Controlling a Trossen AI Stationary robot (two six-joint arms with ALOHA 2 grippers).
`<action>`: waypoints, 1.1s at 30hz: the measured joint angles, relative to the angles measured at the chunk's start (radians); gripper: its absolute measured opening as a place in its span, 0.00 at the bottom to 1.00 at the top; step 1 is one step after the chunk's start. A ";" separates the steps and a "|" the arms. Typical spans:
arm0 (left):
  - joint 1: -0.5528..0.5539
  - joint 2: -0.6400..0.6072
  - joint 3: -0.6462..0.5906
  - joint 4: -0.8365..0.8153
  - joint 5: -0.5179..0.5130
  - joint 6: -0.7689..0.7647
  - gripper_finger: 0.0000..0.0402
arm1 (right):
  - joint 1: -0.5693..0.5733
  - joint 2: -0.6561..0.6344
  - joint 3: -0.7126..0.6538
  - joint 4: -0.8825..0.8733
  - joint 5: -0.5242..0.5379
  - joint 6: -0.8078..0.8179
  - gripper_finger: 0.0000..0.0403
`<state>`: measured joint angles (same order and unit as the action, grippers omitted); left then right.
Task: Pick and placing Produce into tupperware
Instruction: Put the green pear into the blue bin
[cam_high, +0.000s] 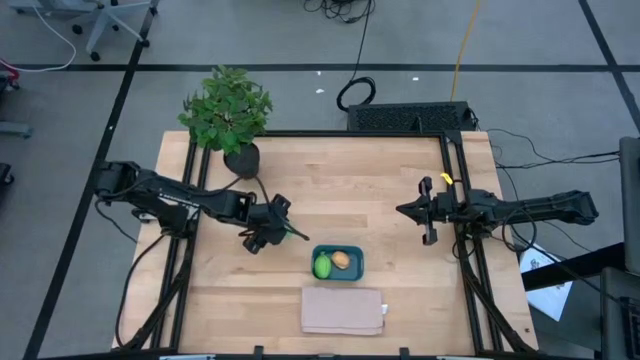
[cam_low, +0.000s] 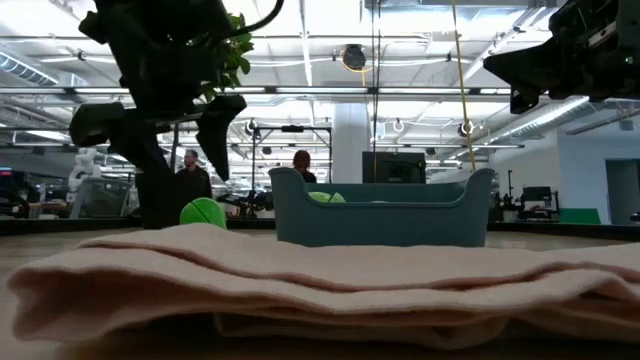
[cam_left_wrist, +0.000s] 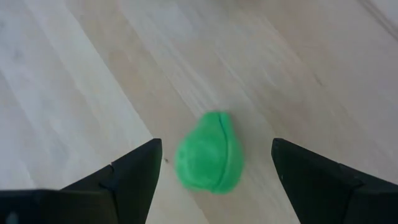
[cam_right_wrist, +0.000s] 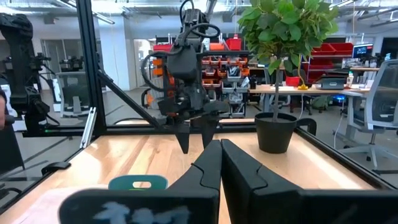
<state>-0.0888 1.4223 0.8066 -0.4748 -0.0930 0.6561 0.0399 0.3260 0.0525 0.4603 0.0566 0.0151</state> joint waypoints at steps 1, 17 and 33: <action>-0.006 0.000 0.000 0.011 -0.004 0.019 0.77 | 0.000 0.000 0.000 0.000 0.000 0.000 0.00; -0.055 -0.005 0.000 0.267 -0.110 -0.075 0.77 | 0.000 0.000 -0.002 -0.001 0.000 0.000 0.00; -0.049 -0.005 0.006 0.126 -0.148 -0.371 0.93 | 0.000 0.000 -0.002 -0.009 0.000 0.000 0.00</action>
<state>-0.1379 1.4174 0.8124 -0.3485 -0.2413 0.2850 0.0399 0.3256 0.0502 0.4511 0.0563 0.0147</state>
